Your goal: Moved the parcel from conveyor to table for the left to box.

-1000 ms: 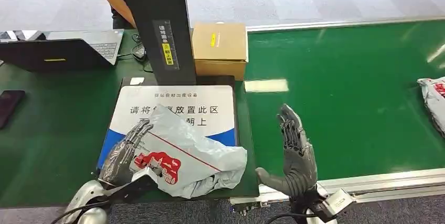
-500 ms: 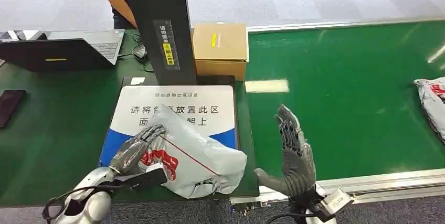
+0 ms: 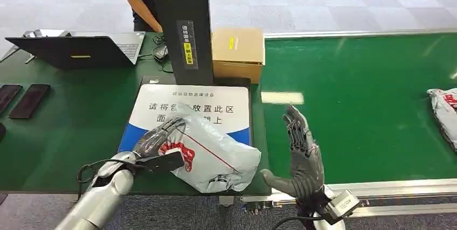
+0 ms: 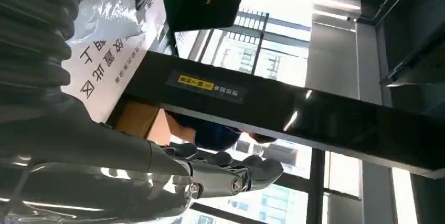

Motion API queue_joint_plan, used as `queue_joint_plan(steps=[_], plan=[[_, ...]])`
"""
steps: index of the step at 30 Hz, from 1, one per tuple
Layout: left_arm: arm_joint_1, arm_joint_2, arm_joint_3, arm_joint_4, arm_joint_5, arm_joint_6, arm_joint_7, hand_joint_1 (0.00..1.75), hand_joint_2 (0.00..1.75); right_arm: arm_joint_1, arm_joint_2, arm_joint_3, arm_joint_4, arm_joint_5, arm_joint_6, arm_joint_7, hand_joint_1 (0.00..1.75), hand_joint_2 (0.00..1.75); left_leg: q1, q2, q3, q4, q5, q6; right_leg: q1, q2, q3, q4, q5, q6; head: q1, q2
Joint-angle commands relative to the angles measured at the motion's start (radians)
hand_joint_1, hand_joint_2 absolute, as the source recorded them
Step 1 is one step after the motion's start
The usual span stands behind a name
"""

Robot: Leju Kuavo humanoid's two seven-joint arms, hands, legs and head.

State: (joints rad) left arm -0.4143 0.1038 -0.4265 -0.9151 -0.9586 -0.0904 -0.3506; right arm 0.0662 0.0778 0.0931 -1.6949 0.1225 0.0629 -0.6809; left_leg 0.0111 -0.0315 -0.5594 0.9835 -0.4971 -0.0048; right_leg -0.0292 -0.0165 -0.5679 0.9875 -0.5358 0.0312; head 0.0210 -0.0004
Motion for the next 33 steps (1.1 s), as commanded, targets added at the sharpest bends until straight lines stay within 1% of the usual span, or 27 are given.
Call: queue_joint_plan(steps=[1, 2, 3, 4, 5, 6, 7, 8, 9, 10, 11, 12, 15, 16, 17, 18, 20, 22, 23, 25, 28, 29, 30, 31, 32, 33], plan=[[-0.103, -0.025, -0.015, 0.243, 0.026, 0.036, -0.009, 1.75, 1.75, -0.016, 0.003, 0.004, 0.059, 0.003, -0.006, 0.004, 0.0, 1.75, 0.002, -0.002, -0.027, 0.005, 0.009, 0.0, 0.002, -0.004, -0.025, 0.006, 0.001, -0.003, 0.0, 0.0], [-0.103, -0.028, -0.009, 0.236, 0.037, 0.041, -0.017, 1.75, 1.75, -0.016, 0.003, 0.003, 0.058, 0.003, -0.007, 0.004, 0.0, 1.75, 0.002, -0.001, -0.032, 0.004, 0.012, 0.0, 0.002, -0.005, -0.03, 0.006, 0.0, -0.004, 0.0, 0.0], [-0.097, -0.028, 0.001, 0.213, 0.066, 0.049, -0.04, 1.75, 1.75, -0.017, 0.003, 0.002, 0.057, 0.003, -0.007, 0.005, 0.0, 1.75, 0.002, -0.001, -0.03, 0.003, 0.01, 0.0, 0.002, -0.005, -0.027, 0.007, -0.006, -0.004, 0.0, 0.0], [-0.1, -0.028, 0.001, 0.211, 0.065, 0.049, -0.039, 1.75, 1.75, -0.018, 0.003, 0.002, 0.056, 0.003, -0.007, 0.005, 0.0, 1.75, 0.003, 0.002, -0.026, -0.001, 0.031, -0.001, 0.004, -0.002, -0.023, 0.005, -0.008, -0.003, 0.0, 0.0], [-0.086, -0.031, 0.024, 0.173, 0.11, 0.051, -0.063, 1.75, 1.75, -0.02, 0.004, 0.001, 0.057, 0.003, -0.008, 0.007, 0.0, 1.75, 0.004, 0.005, -0.033, -0.009, 0.06, 0.001, 0.005, 0.001, -0.03, 0.003, -0.003, -0.004, 0.0, 0.0], [-0.073, -0.032, 0.04, 0.133, 0.148, 0.056, -0.088, 1.75, 1.75, -0.021, 0.005, 0.002, 0.058, 0.003, -0.009, 0.01, 0.0, 1.75, 0.003, 0.006, -0.034, -0.012, 0.107, 0.006, 0.006, 0.003, -0.034, 0.009, 0.004, -0.007, 0.004, 0.0], [-0.069, -0.03, 0.039, 0.116, 0.15, 0.056, -0.087, 1.75, 1.75, -0.021, 0.005, 0.003, 0.059, 0.003, -0.009, 0.011, 0.0, 1.75, -0.001, 0.011, -0.029, -0.021, 0.109, 0.002, 0.002, 0.008, -0.031, -0.007, 0.048, -0.008, 0.003, 0.0], [-0.05, -0.034, 0.063, 0.068, 0.199, 0.047, -0.105, 1.75, 1.75, -0.021, 0.005, 0.004, 0.06, 0.007, -0.015, 0.014, 0.0, 1.75, -0.002, 0.012, -0.03, -0.023, 0.106, 0.006, 0.001, 0.011, -0.03, -0.02, 0.1, -0.007, 0.003, 0.0], [-0.033, -0.034, 0.083, 0.017, 0.247, 0.043, -0.145, 1.75, 1.75, -0.021, 0.004, 0.007, 0.062, 0.009, -0.018, 0.016, 0.0, 1.75, -0.004, 0.013, -0.027, -0.023, 0.104, 0.005, -0.001, 0.012, -0.027, -0.036, 0.166, -0.001, 0.001, 0.0], [-0.025, -0.031, 0.084, -0.006, 0.254, 0.036, -0.141, 1.75, 1.75, -0.021, 0.003, 0.007, 0.063, 0.009, -0.018, 0.016, 0.0, 1.75, -0.004, 0.013, -0.044, -0.002, 0.098, 0.005, -0.003, 0.015, -0.044, -0.013, 0.129, 0.014, 0.002, 0.0], [0.003, -0.041, 0.123, -0.07, 0.323, 0.034, -0.173, 1.75, 1.75, -0.019, 0.003, 0.008, 0.062, 0.01, -0.02, 0.017, 0.0, 1.75, -0.002, 0.014, -0.042, -0.001, 0.097, 0.004, -0.001, 0.015, -0.043, -0.014, 0.148, 0.005, 0.001, 0.0], [0.032, -0.039, 0.142, -0.139, 0.367, 0.029, -0.184, 1.75, 1.75, -0.016, 0.003, 0.01, 0.061, 0.011, -0.022, 0.017, 0.0, 1.75, -0.003, 0.015, -0.042, -0.003, 0.097, 0.004, -0.002, 0.015, -0.043, -0.016, 0.147, 0.009, 0.002, 0.0], [0.114, -0.041, 0.192, -0.313, 0.469, 0.013, -0.21, 1.75, 1.75, 0.004, 0.008, 0.01, 0.041, 0.016, -0.031, 0.018, 0.0, 1.75, -0.002, 0.014, -0.043, -0.002, 0.093, 0.003, -0.001, 0.015, -0.045, -0.015, 0.146, 0.007, 0.002, 0.0], [0.127, -0.036, 0.195, -0.339, 0.475, 0.008, -0.207, 1.75, 1.75, 0.012, 0.007, 0.01, 0.035, 0.016, -0.032, 0.019, 0.0, 1.75, -0.002, 0.015, -0.042, -0.001, 0.091, 0.002, -0.001, 0.016, -0.045, -0.014, 0.144, 0.006, 0.003, 0.0], [0.137, -0.043, 0.208, -0.357, 0.51, -0.003, -0.22, 1.75, 1.75, 0.017, 0.008, 0.009, 0.031, 0.018, -0.034, 0.018, 0.0, 1.75, -0.002, 0.015, -0.044, -0.002, 0.091, 0.002, -0.001, 0.016, -0.046, -0.015, 0.144, 0.008, 0.003, 0.0], [0.15, -0.05, 0.23, -0.387, 0.549, -0.003, -0.235, 1.75, 1.75, 0.024, 0.011, 0.003, 0.029, 0.019, -0.036, 0.017, 0.0, 1.75, -0.002, 0.015, -0.043, -0.002, 0.089, 0.001, 0.0, 0.016, -0.045, -0.014, 0.141, 0.006, 0.003, 0.0], [0.156, -0.053, 0.244, -0.411, 0.572, -0.005, -0.24, 1.75, 1.75, 0.028, 0.011, -0.001, 0.031, 0.022, -0.038, 0.016, 0.0, 1.75, -0.001, 0.016, -0.042, -0.001, 0.085, 0.001, 0.0, 0.017, -0.045, -0.013, 0.138, 0.005, 0.003, 0.0], [0.163, -0.066, 0.268, -0.432, 0.599, 0.007, -0.252, 1.75, 1.75, 0.03, 0.012, -0.003, 0.033, 0.025, -0.04, 0.014, 0.0, 1.75, -0.001, 0.015, -0.044, -0.001, 0.086, 0.001, 0.0, 0.016, -0.047, -0.014, 0.138, 0.006, 0.003, 0.0], [0.166, -0.07, 0.277, -0.446, 0.607, 0.011, -0.253, 1.75, 1.75, 0.03, 0.011, -0.004, 0.036, 0.026, -0.04, 0.012, 0.0, 1.75, 0.0, 0.016, -0.042, -0.001, 0.082, 0.001, 0.001, 0.017, -0.045, -0.014, 0.135, 0.004, 0.002, 0.0], [0.171, -0.086, 0.302, -0.466, 0.618, 0.043, -0.26, 1.75, 1.75, 0.031, 0.012, -0.003, 0.036, 0.026, -0.04, 0.011, 0.0, 1.75, -0.001, 0.015, -0.044, -0.001, 0.083, 0.001, 0.001, 0.016, -0.046, -0.014, 0.135, 0.006, 0.003, 0.0], [0.182, -0.105, 0.338, -0.501, 0.629, 0.083, -0.254, 1.75, 1.75, 0.032, 0.012, 0.001, 0.039, 0.026, -0.039, 0.011, 0.0, 1.75, 0.0, 0.016, -0.041, -0.001, 0.08, 0.001, 0.001, 0.017, -0.044, -0.014, 0.132, 0.004, 0.003, 0.0], [0.182, -0.105, 0.338, -0.501, 0.629, 0.083, -0.254, 1.75, 1.75, 0.032, 0.012, 0.001, 0.039, 0.026, -0.039, 0.011, 0.0, 1.75, 0.0, 0.015, -0.043, -0.001, 0.081, 0.0, 0.001, 0.017, -0.046, -0.014, 0.133, 0.006, 0.002, 0.0], [0.184, -0.114, 0.357, -0.511, 0.622, 0.121, -0.252, 1.75, 1.75, 0.034, 0.012, 0.004, 0.039, 0.027, -0.039, 0.01, 0.0, 1.75, 0.0, 0.015, -0.041, -0.001, 0.079, 0.001, 0.001, 0.016, -0.044, -0.014, 0.131, 0.005, 0.003, 0.0], [0.177, -0.12, 0.37, -0.512, 0.61, 0.151, -0.25, 1.75, 1.75, 0.035, 0.012, 0.006, 0.037, 0.027, -0.038, 0.01, 0.0, 1.75, 0.0, 0.015, -0.042, -0.002, 0.08, 0.0, 0.001, 0.016, -0.045, -0.014, 0.132, 0.005, 0.003, 0.0], [0.172, -0.121, 0.376, -0.51, 0.609, 0.158, -0.248, 1.75, 1.75, 0.036, 0.011, 0.008, 0.035, 0.027, -0.039, 0.01, 0.0, 1.75, 0.0, 0.016, -0.039, -0.002, 0.078, 0.0, 0.001, 0.016, -0.042, -0.014, 0.13, 0.004, 0.003, 0.0], [0.155, -0.126, 0.394, -0.496, 0.588, 0.203, -0.234, 1.75, 1.75, 0.038, 0.01, 0.011, 0.032, 0.027, -0.042, 0.009, 0.0, 1.75, 0.0, 0.015, -0.042, -0.001, 0.079, 0.0, 0.001, 0.016, -0.044, -0.014, 0.131, 0.005, 0.003, 0.0]])
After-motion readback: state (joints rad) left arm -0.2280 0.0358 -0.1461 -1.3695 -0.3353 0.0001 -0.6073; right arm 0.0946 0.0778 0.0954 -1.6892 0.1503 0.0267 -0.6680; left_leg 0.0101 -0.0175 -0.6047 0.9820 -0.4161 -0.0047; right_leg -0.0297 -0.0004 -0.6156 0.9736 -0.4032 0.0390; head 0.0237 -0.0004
